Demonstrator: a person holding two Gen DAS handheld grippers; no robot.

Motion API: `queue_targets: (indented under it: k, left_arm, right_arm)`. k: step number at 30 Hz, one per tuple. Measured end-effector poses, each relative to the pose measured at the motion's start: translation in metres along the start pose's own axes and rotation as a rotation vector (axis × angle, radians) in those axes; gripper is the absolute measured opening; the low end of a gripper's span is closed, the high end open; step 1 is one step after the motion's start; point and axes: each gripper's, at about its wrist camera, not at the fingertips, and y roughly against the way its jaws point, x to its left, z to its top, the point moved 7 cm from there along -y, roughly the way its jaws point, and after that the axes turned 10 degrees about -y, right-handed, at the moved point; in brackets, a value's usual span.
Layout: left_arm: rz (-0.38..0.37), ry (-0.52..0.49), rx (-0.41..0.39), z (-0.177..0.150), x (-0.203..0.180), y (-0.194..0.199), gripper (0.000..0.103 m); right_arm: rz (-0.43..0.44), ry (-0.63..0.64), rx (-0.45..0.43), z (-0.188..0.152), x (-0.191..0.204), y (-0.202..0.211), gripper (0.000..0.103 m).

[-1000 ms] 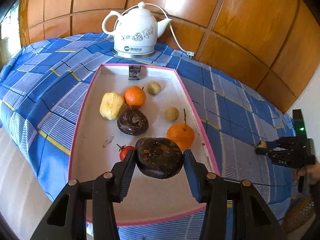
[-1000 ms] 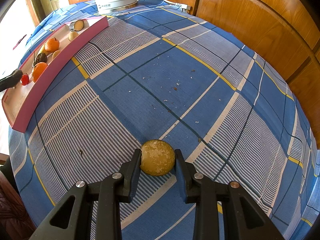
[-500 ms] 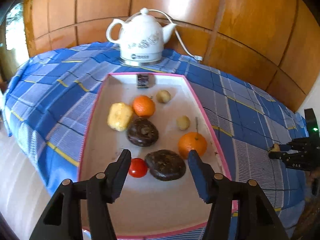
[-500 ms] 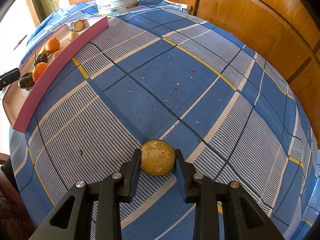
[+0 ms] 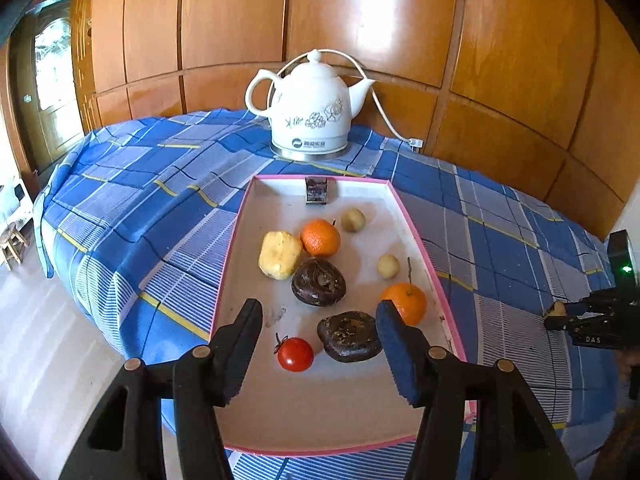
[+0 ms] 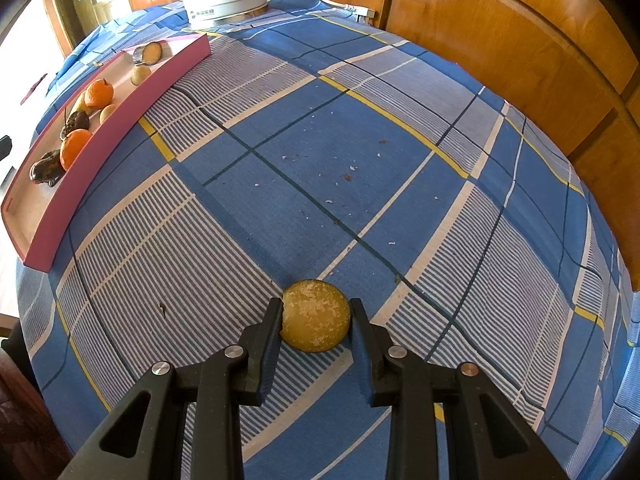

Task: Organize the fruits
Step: 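Carry the yellowish round fruit into the tray and open the right gripper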

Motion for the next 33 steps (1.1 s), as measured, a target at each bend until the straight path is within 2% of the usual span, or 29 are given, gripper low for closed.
queue_targets:
  k: [6, 21, 27, 33]
  left_arm:
    - [0.0, 0.005, -0.007, 0.0, 0.001, 0.003, 0.06]
    - [0.006, 0.036, -0.006, -0.008, 0.015, 0.005, 0.06]
    - [0.018, 0.062, -0.003, -0.012, 0.025, 0.005, 0.06]
    - [0.034, 0.091, -0.01, -0.013, 0.035, 0.005, 0.06]
  right_arm:
    - [0.062, 0.008, -0.044, 0.016, 0.025, 0.018, 0.032]
    - [0.331, 0.054, -0.188, 0.077, 0.149, 0.062, 0.032]
    - [0.372, 0.055, -0.223, 0.098, 0.181, 0.067, 0.032]
    - [0.367, -0.003, -0.23, 0.12, 0.19, 0.057, 0.032]
